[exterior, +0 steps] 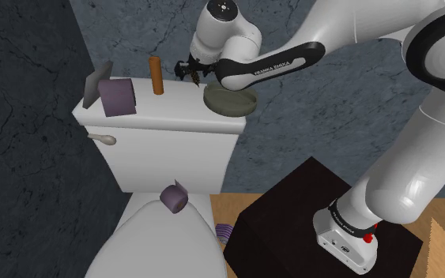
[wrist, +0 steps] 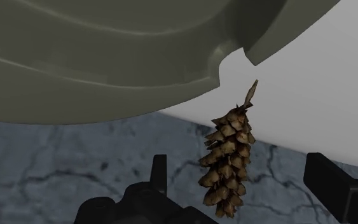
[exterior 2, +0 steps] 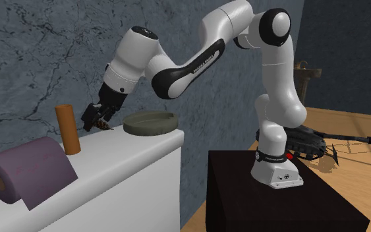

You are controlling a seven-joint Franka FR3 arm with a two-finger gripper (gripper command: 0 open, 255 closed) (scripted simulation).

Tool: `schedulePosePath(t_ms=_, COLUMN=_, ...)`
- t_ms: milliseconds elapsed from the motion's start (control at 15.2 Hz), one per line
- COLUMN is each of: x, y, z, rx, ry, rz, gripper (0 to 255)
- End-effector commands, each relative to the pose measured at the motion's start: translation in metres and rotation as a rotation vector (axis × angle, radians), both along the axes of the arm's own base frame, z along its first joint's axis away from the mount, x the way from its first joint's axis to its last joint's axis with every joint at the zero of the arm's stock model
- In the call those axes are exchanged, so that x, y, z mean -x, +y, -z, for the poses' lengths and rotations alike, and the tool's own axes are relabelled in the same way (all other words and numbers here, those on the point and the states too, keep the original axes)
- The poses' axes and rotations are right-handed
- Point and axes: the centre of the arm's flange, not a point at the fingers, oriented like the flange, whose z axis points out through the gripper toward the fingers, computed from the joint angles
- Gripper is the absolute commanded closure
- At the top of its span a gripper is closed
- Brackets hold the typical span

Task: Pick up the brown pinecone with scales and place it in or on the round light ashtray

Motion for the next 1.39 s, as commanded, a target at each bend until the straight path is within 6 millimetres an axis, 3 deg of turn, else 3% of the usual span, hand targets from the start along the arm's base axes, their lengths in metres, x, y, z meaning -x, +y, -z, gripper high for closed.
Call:
schedulePosePath(t_ms=0, x=-0.001, y=0.000, z=0.001, rx=0.000, ry=-0.001, rz=0.000, gripper=0)
schedulePosePath(t_ms=396, x=-0.001, y=0.000, z=0.001, rx=0.000, ry=-0.001, rz=0.000, gripper=0)
schedulePosePath(t_ms=462, x=-0.001, y=0.000, z=0.001, rx=0.000, ry=-0.001, rz=0.000, gripper=255)
schedulePosePath(t_ms=1056, x=-0.001, y=0.000, z=0.001, rx=0.000, ry=-0.001, rz=0.000, gripper=255)
schedulePosePath(t_ms=1320, x=-0.001, y=0.000, z=-0.020, rx=0.000, ry=-0.001, rz=0.000, gripper=255)
